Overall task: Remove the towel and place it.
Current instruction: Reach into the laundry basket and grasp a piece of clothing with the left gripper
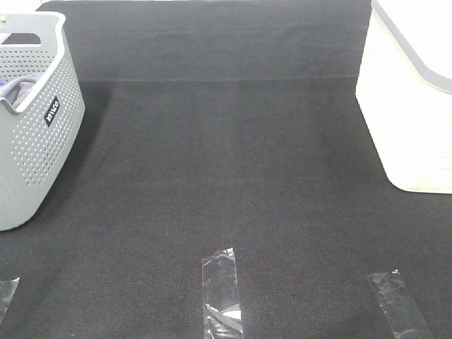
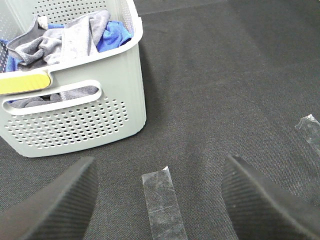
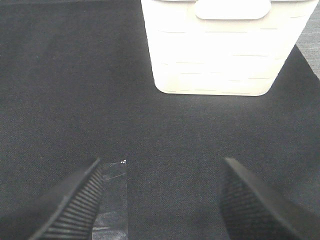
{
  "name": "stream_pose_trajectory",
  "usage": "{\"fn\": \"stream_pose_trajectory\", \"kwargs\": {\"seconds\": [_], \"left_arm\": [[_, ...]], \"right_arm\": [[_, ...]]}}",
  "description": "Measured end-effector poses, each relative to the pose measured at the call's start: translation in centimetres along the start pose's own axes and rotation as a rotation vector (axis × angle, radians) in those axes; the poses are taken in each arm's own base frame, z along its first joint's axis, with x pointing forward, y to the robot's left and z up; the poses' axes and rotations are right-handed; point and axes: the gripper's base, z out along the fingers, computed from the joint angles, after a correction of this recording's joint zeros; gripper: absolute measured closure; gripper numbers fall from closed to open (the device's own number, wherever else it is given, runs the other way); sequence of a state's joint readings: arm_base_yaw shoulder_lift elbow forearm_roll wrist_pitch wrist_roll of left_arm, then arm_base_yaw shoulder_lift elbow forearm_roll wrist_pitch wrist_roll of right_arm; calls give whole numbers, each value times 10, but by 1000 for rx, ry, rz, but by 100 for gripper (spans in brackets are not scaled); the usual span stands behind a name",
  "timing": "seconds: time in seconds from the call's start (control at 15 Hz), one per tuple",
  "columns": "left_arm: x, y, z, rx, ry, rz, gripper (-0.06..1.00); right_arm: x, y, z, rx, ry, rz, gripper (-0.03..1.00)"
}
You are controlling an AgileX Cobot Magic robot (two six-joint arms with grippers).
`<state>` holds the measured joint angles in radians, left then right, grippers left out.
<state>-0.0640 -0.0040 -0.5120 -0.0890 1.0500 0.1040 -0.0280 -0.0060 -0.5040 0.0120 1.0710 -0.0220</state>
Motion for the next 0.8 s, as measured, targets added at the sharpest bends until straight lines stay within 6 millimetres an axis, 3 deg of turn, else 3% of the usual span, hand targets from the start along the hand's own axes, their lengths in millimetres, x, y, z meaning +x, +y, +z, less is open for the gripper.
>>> {"fn": "stream_pose_trajectory", "kwargs": {"seconds": [0.8], "left_arm": [[0,0,0,0,0,0,27]], "right_arm": [[0,0,0,0,0,0,34]]}}
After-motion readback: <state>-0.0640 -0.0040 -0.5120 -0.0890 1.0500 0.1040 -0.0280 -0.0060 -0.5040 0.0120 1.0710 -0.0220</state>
